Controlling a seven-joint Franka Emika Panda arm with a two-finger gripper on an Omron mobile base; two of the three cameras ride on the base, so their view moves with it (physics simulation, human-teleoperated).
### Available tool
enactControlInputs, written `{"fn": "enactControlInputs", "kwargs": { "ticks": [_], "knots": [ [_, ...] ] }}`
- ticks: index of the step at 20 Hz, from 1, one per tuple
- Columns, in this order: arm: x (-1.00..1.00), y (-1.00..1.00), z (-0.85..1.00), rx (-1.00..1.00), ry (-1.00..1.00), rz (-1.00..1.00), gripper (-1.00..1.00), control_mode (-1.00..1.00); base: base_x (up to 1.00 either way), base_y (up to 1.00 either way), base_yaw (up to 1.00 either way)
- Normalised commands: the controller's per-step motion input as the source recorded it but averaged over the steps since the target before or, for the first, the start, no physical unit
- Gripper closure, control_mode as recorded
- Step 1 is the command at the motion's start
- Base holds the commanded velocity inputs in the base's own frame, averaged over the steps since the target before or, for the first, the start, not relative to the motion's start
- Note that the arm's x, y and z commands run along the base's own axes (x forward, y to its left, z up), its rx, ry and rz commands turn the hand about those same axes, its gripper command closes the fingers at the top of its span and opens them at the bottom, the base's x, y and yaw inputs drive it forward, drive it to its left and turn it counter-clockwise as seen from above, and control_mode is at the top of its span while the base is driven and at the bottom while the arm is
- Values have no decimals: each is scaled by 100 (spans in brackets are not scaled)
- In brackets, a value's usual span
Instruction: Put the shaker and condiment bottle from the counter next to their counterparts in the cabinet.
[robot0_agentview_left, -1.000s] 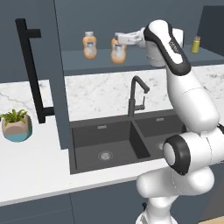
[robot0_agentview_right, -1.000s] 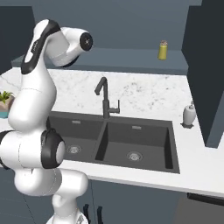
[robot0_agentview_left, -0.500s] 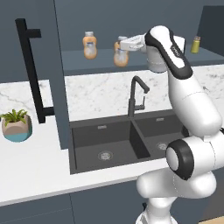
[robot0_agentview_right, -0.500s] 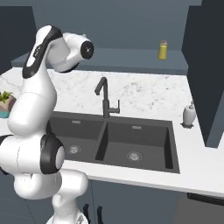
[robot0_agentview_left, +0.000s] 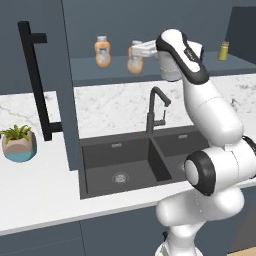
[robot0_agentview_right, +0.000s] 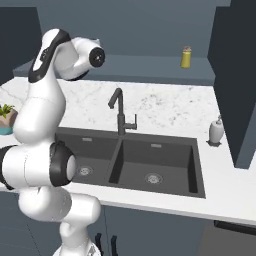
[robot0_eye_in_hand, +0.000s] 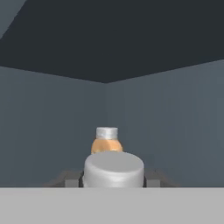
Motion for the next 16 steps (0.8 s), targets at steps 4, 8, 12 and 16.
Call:
{"fn": "enactControlInputs", "kwargs": {
  "ticks": [4, 8, 12, 16],
  "knots": [
    [71, 0, 0, 0, 0, -9, 100, -100, 0, 0, 0],
    [57, 0, 0, 0, 0, -8, 100, -100, 0, 0, 0],
    [41, 1, 0, 0, 0, -5, 100, -100, 0, 0, 0],
    [16, 15, 0, 0, 0, -1, 100, -100, 0, 0, 0]
  ]
}}
